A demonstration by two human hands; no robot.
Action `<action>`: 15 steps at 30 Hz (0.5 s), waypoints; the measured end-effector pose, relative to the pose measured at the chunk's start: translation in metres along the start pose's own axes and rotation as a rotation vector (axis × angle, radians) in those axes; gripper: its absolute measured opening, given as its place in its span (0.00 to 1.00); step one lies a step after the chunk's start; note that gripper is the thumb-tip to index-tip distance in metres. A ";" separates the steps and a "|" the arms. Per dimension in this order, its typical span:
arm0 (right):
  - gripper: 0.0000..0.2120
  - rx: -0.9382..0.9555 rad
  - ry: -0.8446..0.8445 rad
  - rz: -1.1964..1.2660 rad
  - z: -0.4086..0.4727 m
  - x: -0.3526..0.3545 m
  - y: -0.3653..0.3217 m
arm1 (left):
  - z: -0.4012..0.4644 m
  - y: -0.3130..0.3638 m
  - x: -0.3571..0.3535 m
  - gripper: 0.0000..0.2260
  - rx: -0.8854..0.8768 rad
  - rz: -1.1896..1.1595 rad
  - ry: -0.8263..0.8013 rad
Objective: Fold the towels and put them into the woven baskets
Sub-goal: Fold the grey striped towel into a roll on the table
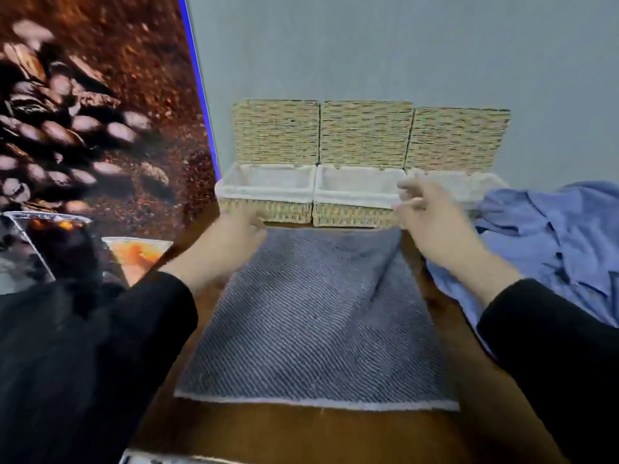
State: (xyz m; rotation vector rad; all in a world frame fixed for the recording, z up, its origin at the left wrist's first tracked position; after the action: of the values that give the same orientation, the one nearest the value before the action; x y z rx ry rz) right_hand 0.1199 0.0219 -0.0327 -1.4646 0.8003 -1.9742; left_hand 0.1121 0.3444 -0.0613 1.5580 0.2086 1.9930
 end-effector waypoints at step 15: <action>0.40 0.158 -0.480 -0.583 -0.093 -0.086 0.072 | -0.058 -0.022 -0.090 0.27 -0.078 0.310 -0.359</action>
State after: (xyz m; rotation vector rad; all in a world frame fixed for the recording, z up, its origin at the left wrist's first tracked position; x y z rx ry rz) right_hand 0.0578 0.0484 -0.1619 -2.1178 0.0002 -1.8707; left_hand 0.0784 0.3272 -0.1644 1.9546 -0.2654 1.8697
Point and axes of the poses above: each hand's wrist, its own z-axis towards the middle knuckle, its own x-axis out of the back of the hand, y = z × x, the point moved 7 cm from there along z, towards the middle knuckle, and after that the axes turned 13 degrees about -x, right-handed, at the moved point
